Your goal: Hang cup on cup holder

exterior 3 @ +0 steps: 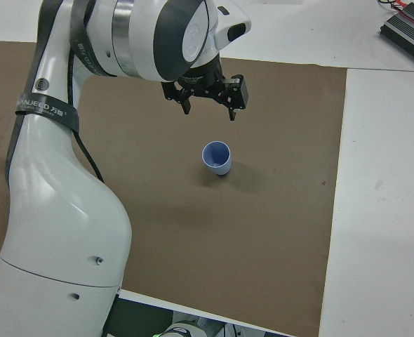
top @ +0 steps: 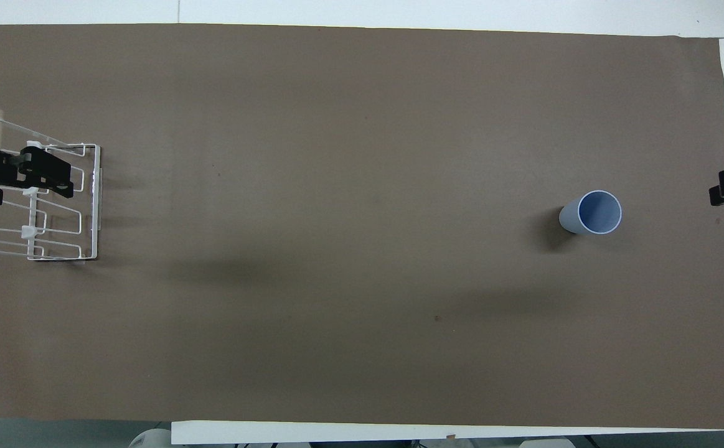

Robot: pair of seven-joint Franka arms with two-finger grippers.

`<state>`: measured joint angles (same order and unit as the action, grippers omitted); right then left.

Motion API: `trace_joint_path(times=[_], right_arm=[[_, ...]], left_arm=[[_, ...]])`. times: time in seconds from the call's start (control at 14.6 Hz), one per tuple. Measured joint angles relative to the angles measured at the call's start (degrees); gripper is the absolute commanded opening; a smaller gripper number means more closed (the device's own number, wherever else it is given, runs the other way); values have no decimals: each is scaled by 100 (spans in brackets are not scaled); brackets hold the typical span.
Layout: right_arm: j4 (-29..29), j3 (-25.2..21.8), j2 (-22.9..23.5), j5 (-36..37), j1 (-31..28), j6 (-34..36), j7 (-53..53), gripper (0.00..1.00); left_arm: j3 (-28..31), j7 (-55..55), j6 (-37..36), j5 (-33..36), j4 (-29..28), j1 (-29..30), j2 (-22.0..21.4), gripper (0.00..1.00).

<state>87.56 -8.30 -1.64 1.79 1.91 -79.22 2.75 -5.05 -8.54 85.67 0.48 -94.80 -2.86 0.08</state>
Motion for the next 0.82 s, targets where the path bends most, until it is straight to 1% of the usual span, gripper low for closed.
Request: trace_joint_path(times=[0.34,0.48,0.55,0.62,0.82], right_arm=[[16,-4,-2,0,4,9,-2,100],[211,4,-45,0,22,-109,-2,100],[482,6,-125,-1,24,-409,-2,100],[891,3,-252,-6,18,-897,0,100],[2302,-5,-630,-11,6,-2389,200,100]], left_arm=[[0,0,0,0,0,0,0,100],[0,0,0,0,0,0,0,100],[0,0,0,0,0,0,0,100],[0,0,0,0,0,0,0,100],[0,0,0,0,0,0,0,100]])
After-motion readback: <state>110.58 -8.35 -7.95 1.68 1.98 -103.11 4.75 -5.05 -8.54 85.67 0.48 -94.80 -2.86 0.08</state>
